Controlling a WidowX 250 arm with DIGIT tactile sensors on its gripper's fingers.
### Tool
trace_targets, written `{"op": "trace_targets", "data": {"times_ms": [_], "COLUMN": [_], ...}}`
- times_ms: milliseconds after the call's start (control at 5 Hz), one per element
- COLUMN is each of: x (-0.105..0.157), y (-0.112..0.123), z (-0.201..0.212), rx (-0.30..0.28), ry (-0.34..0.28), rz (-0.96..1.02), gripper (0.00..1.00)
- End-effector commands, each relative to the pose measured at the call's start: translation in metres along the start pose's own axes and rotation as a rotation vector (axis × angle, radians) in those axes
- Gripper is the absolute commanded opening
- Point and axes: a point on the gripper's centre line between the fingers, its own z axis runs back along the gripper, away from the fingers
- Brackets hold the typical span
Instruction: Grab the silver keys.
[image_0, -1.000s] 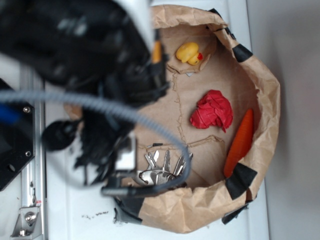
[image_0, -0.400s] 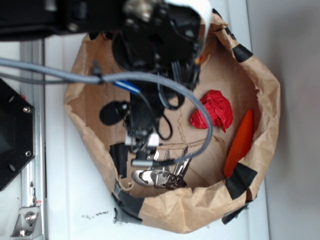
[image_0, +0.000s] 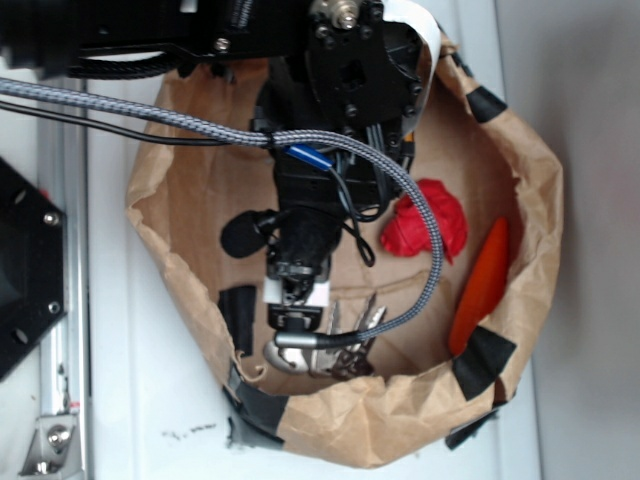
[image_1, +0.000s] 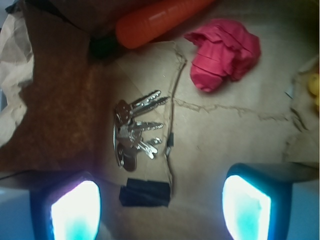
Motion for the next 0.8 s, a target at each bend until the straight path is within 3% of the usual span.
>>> {"op": "trace_targets", "data": {"times_ms": [0, 400, 600], "x": [0.010, -0.005, -0.013], "y": [0.002, -0.025, -0.037], "z": [-0.009, -0.030, -0.037], "rx": [0.072, 0.043, -0.054], "ry": [-0.065, -0.045, -0.011], "rz": [0.003, -0.099, -0.112], "gripper": [1.00, 1.00, 1.00]}}
